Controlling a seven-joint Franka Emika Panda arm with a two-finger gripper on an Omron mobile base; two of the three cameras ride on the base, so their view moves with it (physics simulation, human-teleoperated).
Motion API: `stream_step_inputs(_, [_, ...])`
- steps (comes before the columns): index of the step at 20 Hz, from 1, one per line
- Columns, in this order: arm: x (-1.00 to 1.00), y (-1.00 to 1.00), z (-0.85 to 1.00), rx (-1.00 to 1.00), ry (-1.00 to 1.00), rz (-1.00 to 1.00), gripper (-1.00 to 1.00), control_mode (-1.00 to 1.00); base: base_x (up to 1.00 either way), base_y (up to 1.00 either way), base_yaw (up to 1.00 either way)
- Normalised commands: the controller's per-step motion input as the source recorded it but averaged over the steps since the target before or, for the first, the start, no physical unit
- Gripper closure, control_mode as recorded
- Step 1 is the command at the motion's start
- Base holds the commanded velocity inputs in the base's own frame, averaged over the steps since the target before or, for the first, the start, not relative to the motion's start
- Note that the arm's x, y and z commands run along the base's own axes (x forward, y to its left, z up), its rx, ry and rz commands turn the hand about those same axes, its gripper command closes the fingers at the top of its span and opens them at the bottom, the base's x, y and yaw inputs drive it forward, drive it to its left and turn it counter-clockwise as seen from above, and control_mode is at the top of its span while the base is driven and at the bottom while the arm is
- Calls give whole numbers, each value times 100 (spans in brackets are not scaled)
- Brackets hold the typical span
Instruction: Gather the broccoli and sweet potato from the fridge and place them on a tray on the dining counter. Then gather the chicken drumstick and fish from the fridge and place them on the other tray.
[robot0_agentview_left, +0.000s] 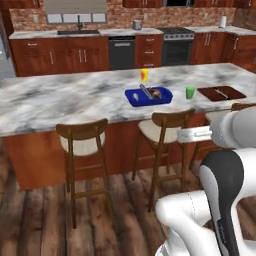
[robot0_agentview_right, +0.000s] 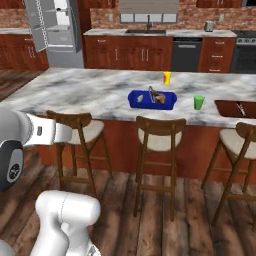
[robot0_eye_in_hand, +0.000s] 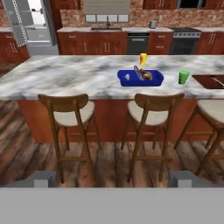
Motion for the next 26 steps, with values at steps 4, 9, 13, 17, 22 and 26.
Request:
stream_step_inputs(4, [0,0,0,0,0,0,-100,100,0,100,0])
stream_step_inputs(9, [0,0,0,0,0,0,-100,100,0,100,0])
stream_step_inputs(13, [0,0,0,0,0,0,-100,100,0,100,0])
stream_step_inputs(17, [0,0,0,0,0,0,-100,100,-14,100,7])
stream_step_inputs(22, [0,0,0,0,0,0,-100,100,-29,100,14])
stream_step_inputs(26, [0,0,0,0,0,0,-100,100,13,100,1])
